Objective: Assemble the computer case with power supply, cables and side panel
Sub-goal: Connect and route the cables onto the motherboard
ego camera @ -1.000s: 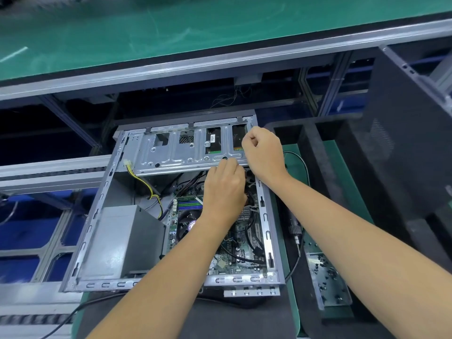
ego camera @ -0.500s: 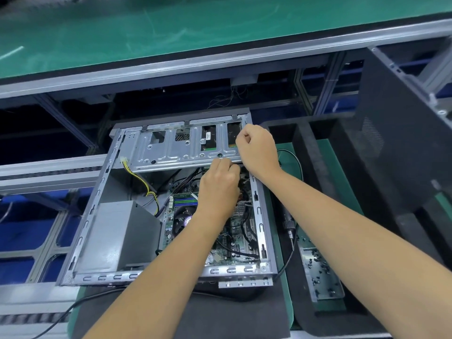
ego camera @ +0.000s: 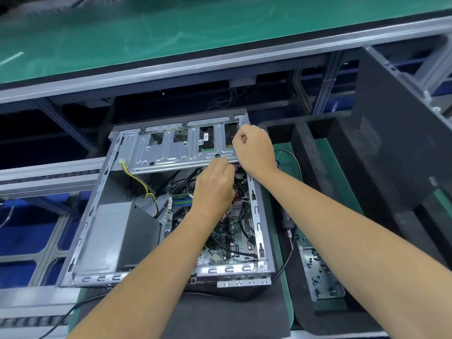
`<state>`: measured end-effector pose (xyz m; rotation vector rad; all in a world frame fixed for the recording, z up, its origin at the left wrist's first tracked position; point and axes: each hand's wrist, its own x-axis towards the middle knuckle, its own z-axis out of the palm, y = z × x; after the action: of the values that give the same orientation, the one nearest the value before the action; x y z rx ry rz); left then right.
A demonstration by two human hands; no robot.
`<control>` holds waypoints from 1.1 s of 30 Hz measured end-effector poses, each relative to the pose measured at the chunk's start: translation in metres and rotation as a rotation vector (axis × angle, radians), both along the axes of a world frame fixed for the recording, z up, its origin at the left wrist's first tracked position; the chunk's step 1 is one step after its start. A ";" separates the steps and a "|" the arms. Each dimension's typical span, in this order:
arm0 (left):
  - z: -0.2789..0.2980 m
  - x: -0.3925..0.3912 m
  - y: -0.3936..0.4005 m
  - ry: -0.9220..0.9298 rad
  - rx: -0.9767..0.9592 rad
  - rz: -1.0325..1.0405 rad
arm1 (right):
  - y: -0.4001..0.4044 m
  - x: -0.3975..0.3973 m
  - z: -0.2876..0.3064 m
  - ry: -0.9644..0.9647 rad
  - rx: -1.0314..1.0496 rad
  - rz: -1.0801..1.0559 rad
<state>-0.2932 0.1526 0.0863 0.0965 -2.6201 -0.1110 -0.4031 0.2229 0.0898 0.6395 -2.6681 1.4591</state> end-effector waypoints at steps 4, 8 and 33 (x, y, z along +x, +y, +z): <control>-0.007 -0.002 -0.003 0.028 0.051 -0.024 | -0.001 -0.001 -0.002 -0.002 -0.007 -0.002; -0.009 -0.004 -0.006 0.043 0.046 -0.023 | -0.002 -0.002 -0.001 0.003 -0.004 -0.003; -0.003 0.003 -0.015 0.005 -0.110 -0.179 | -0.003 -0.002 0.000 -0.021 -0.029 -0.026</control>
<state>-0.2904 0.1376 0.0829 -0.1766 -2.6193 -0.0292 -0.4050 0.2199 0.0896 0.5883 -2.6552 1.5029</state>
